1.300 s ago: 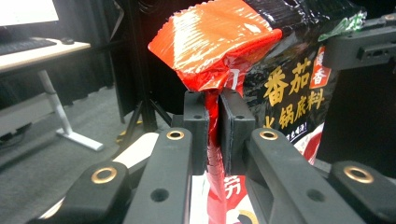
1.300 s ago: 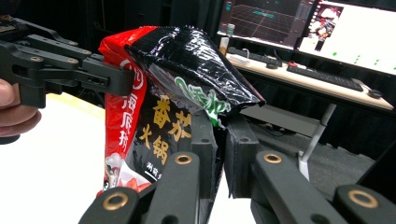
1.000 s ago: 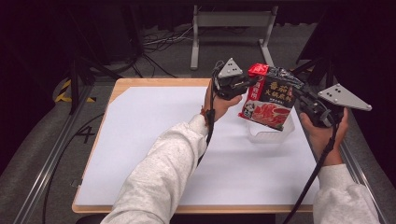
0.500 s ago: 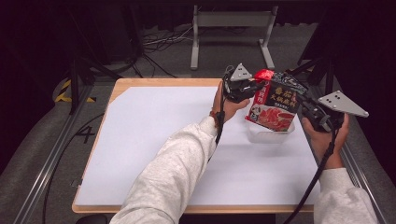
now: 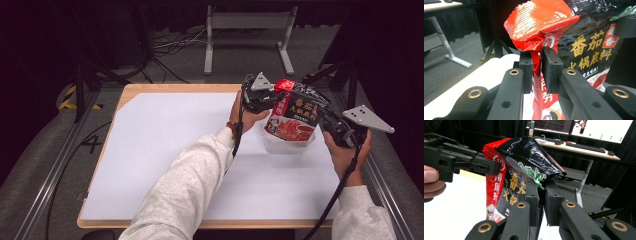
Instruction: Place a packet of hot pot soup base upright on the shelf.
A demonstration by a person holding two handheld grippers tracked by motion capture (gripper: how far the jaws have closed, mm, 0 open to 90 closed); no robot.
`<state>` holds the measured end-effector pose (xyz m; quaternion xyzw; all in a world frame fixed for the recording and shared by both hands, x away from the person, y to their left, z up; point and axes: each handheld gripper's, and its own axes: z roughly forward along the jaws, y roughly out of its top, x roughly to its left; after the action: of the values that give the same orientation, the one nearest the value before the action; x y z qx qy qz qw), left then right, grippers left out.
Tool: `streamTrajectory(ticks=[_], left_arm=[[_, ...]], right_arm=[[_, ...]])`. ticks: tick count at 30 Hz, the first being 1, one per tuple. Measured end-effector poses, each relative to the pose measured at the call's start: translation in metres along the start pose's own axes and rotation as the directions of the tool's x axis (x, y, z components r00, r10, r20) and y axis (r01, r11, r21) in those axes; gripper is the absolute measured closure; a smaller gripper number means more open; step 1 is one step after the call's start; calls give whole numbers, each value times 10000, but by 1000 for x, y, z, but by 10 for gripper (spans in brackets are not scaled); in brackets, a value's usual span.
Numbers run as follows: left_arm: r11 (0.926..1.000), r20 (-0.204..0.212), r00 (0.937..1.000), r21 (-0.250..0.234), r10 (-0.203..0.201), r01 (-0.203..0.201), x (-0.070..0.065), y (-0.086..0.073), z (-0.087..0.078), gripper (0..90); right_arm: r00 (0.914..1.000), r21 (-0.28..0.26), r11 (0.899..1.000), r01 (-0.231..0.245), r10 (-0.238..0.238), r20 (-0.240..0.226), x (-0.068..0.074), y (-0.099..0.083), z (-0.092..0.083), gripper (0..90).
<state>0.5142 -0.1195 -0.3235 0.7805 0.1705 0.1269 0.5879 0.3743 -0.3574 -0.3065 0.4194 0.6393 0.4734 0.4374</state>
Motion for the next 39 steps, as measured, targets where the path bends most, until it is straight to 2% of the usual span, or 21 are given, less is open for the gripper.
streamTrajectory(ticks=[8, 15, 19, 22, 24, 35, 39], left_arm=[[9990, -31, 9999, 428, -106, 107, 2, -18, 5, 783], [9989, -20, 9999, 453, -110, 110, 1, -22, 6, 783], [9984, -67, 10000, 561, -64, 68, 0, -25, 7, 777], [9987, -20, 9994, 383, -342, 342, -2, -28, 8, 774], [9988, -50, 9993, 342, -362, 364, -3, -28, 8, 773], [9988, 30, 9994, 338, -346, 345, -6, -33, 7, 741], [9984, -28, 9999, 550, -144, 145, -10, -35, 7, 706]], right_arm=[[9996, 243, 9994, -242, 246, -167, 3, -18, 4, 815], [9986, 146, 9987, -490, 493, -181, 4, -24, 5, 812], [9983, 273, 9982, -528, 534, -214, 3, -27, 5, 811], [9974, 266, 9975, -652, 659, -277, 2, -30, 4, 811], [9968, 256, 9968, -751, 758, -264, 1, -32, 4, 811], [9955, 251, 9958, -881, 889, -314, -1, -40, 3, 810], [9946, 363, 9949, -942, 956, -409, -3, -44, 3, 806]])
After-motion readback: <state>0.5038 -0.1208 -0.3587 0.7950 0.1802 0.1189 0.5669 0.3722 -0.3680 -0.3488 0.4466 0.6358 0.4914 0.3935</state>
